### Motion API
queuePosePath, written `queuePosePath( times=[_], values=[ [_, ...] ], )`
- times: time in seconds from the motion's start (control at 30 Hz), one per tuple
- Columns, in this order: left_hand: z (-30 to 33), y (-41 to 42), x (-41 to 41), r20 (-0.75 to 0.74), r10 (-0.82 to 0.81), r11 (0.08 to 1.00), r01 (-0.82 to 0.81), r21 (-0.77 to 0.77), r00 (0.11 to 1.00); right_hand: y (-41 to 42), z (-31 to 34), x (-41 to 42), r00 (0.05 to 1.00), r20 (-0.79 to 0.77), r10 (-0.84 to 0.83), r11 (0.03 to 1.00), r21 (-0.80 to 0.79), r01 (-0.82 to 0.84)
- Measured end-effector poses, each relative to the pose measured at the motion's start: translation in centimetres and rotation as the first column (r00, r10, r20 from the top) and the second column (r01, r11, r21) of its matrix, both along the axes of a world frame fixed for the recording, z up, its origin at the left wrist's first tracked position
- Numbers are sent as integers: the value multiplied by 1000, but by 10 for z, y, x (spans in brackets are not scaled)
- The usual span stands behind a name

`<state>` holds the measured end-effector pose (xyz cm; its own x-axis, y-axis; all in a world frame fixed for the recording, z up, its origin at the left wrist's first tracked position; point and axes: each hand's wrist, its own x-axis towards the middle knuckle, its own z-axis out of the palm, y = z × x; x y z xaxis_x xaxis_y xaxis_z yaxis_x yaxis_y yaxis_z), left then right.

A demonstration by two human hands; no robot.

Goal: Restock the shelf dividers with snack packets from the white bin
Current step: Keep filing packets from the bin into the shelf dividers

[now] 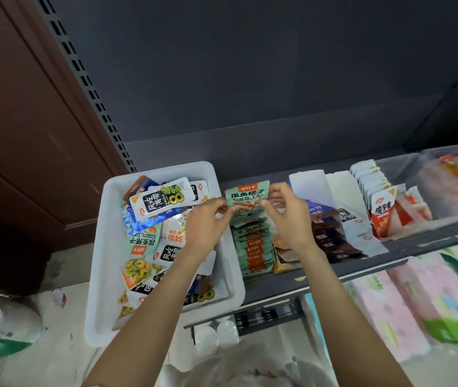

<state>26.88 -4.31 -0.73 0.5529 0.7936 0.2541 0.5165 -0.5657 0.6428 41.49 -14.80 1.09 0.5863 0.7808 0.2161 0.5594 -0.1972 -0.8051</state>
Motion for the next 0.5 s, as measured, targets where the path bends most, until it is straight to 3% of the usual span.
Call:
queuePosePath(
  times=[0.17,0.27,0.4,0.5],
  values=[
    [0,3,-8,-94,-25,998,30,53,995,10,-6,1,983,183,6,993,-117,16],
    [-3,1,-10,-35,-42,998,44,42,998,14,-14,3,951,303,59,968,-249,19],
    [-3,-1,-9,-90,-79,994,85,66,993,10,-12,0,934,347,79,985,-169,-21],
    [-4,0,-6,-190,-96,990,113,79,977,8,-10,-4,877,464,125,969,-245,-8]
  ],
)
